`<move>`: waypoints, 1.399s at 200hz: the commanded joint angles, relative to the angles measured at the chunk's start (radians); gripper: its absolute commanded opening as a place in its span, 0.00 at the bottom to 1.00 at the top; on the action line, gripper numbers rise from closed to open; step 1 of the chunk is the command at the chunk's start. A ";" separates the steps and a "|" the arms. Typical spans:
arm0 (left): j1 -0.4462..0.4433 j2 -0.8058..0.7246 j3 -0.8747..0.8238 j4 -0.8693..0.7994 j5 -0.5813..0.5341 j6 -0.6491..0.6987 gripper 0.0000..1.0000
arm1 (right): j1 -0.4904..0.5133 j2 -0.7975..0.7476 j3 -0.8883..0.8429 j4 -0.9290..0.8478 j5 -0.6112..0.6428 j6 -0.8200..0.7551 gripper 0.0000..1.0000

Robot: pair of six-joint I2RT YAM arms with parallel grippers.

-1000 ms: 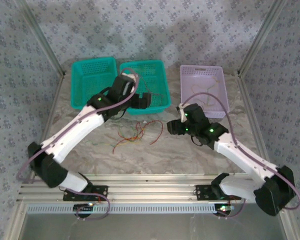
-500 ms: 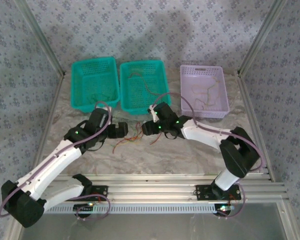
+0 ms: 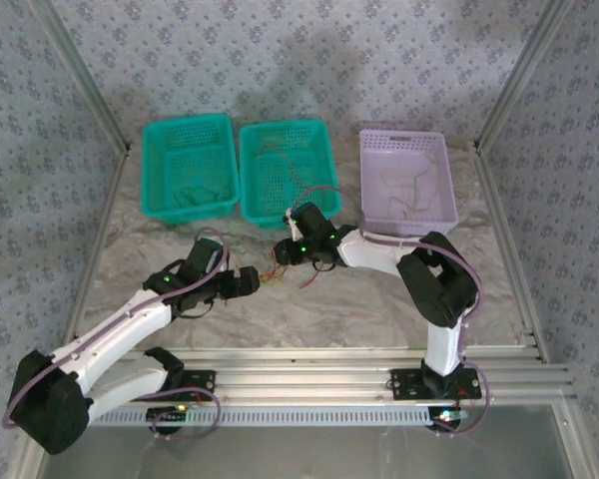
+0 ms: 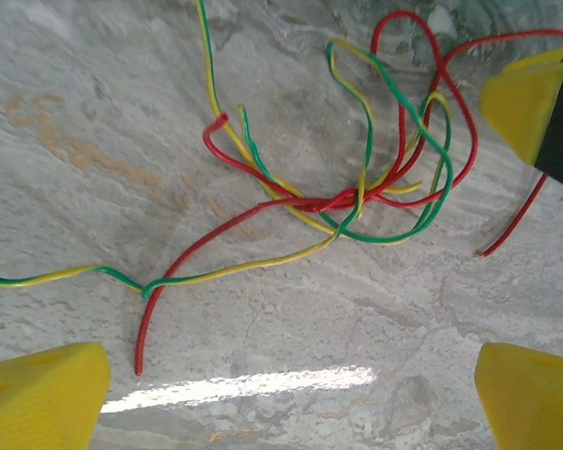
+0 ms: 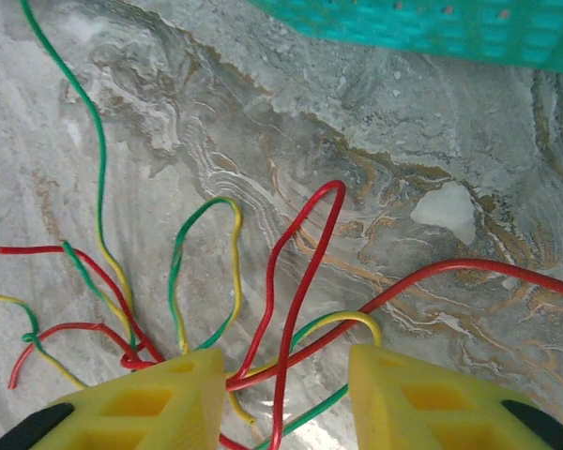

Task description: Untangle the cables

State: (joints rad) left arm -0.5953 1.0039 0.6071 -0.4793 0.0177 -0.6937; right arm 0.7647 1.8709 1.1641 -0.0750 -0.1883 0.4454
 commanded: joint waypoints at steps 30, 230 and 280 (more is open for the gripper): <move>0.008 0.094 -0.023 0.124 0.057 -0.029 1.00 | 0.019 0.072 0.082 -0.010 -0.013 0.017 0.37; 0.007 0.339 -0.004 0.217 0.095 -0.016 0.99 | 0.037 0.000 0.050 -0.063 0.026 -0.022 0.00; 0.008 0.334 0.003 0.210 0.082 -0.012 0.99 | 0.035 -0.164 -0.042 -0.069 0.043 -0.061 0.00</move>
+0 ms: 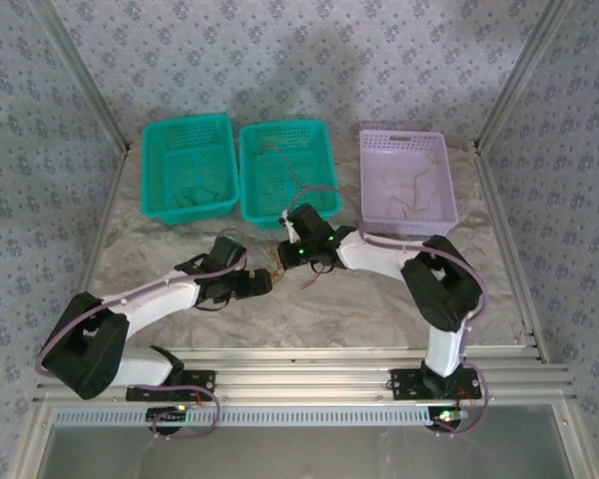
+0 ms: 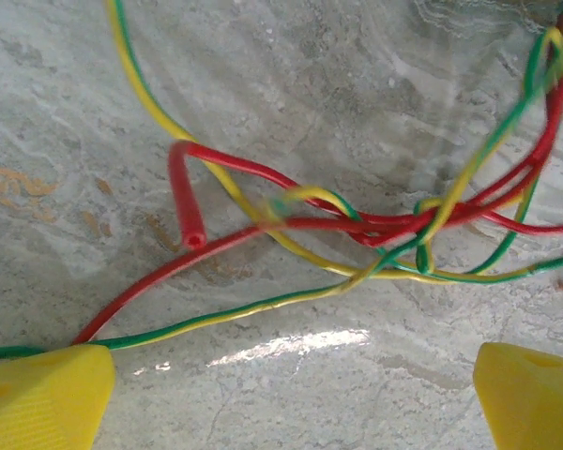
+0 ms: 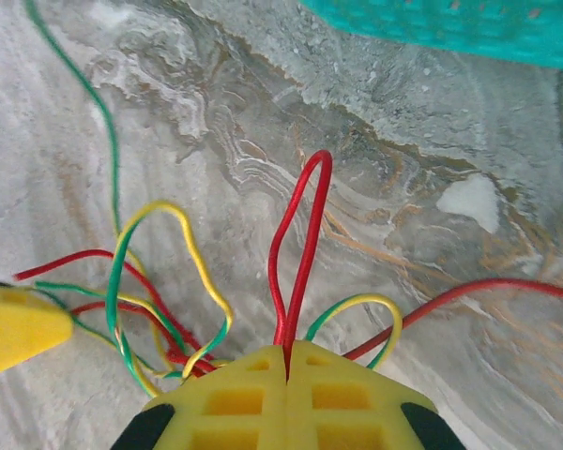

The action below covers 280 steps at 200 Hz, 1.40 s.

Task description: Untangle the cables

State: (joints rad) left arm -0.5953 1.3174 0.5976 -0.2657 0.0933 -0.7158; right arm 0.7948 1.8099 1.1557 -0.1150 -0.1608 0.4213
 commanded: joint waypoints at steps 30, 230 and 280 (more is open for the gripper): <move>0.008 0.031 0.017 -0.006 0.006 0.015 0.99 | 0.004 -0.205 -0.074 -0.039 0.027 -0.061 0.00; 0.008 0.088 0.000 0.050 0.032 0.018 0.63 | -0.170 -0.711 -0.202 -0.114 -0.069 -0.090 0.00; 0.008 0.088 0.000 0.058 0.043 0.016 0.58 | -0.202 -0.766 -0.208 -0.114 -0.119 -0.067 0.00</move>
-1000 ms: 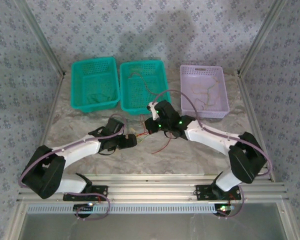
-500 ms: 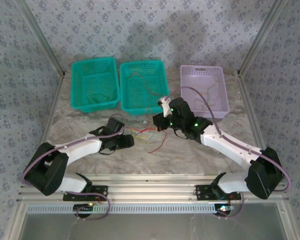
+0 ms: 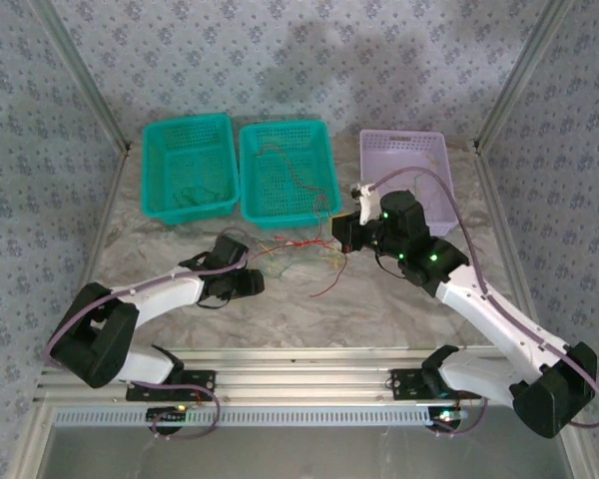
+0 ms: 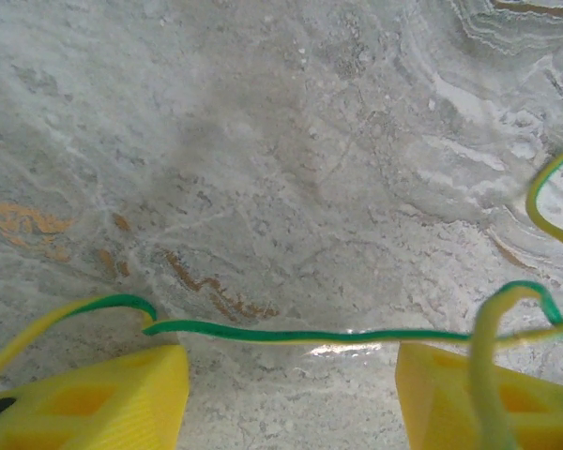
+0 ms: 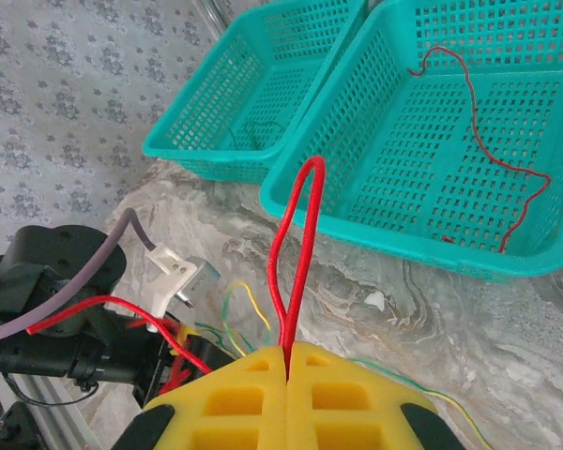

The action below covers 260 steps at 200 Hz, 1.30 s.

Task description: Untangle the cables

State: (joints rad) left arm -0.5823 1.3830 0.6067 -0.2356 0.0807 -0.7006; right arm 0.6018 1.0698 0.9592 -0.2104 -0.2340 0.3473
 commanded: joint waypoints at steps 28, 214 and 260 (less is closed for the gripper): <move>-0.004 -0.006 -0.007 0.030 0.076 -0.006 0.57 | -0.010 -0.042 -0.012 -0.010 -0.070 0.012 0.00; -0.006 -0.544 -0.144 0.287 0.226 -0.180 0.90 | -0.038 -0.042 -0.075 0.078 -0.030 0.089 0.00; -0.005 -0.618 -0.171 0.323 0.224 -0.231 0.91 | -0.050 -0.036 -0.091 0.102 -0.017 0.129 0.00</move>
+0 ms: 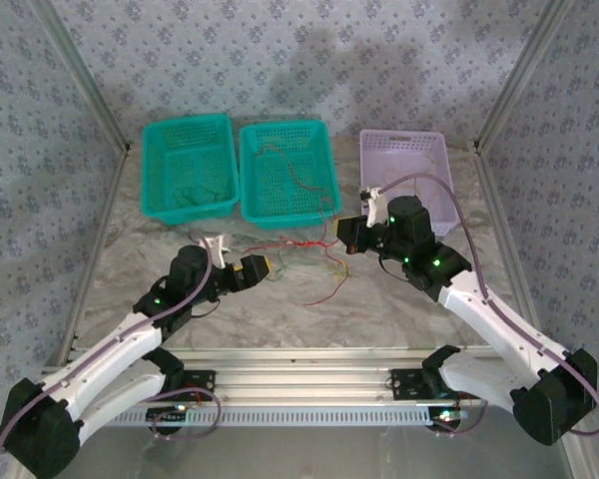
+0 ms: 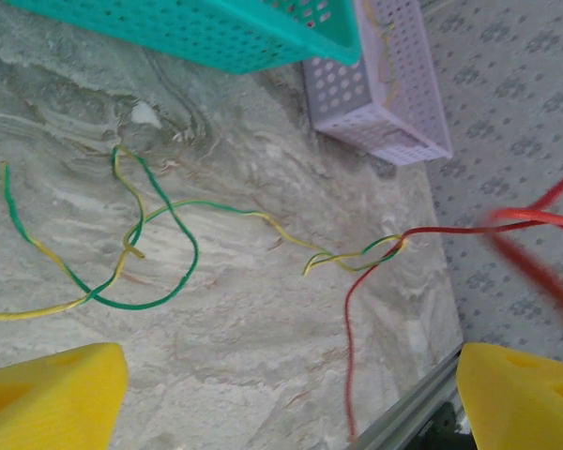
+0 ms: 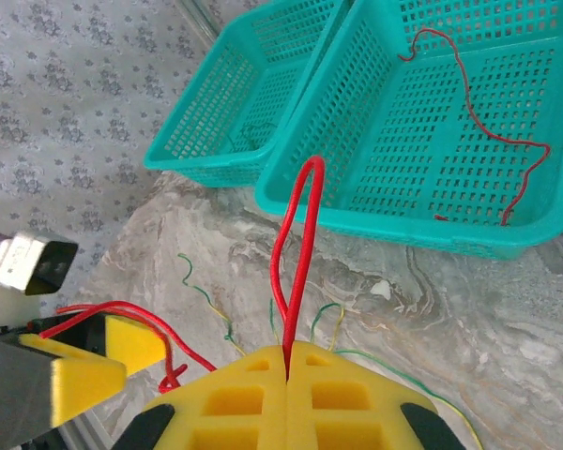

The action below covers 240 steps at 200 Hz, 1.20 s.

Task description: Untangle the cables

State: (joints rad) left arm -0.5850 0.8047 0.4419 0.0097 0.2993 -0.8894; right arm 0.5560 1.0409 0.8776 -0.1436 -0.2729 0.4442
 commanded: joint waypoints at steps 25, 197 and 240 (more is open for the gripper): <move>-0.003 -0.077 -0.012 0.086 -0.003 -0.061 0.93 | -0.019 -0.002 -0.010 0.028 0.036 0.052 0.00; -0.003 -0.028 0.001 0.149 -0.010 -0.097 0.52 | 0.037 0.093 -0.005 0.116 -0.059 0.085 0.00; -0.003 -0.064 0.014 0.100 -0.064 -0.080 0.54 | 0.063 0.107 -0.003 0.125 -0.087 0.076 0.00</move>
State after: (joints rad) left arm -0.5850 0.7727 0.4202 0.1276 0.2760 -0.9928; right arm 0.6014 1.1351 0.8711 -0.0448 -0.3260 0.5133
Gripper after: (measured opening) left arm 0.523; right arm 0.050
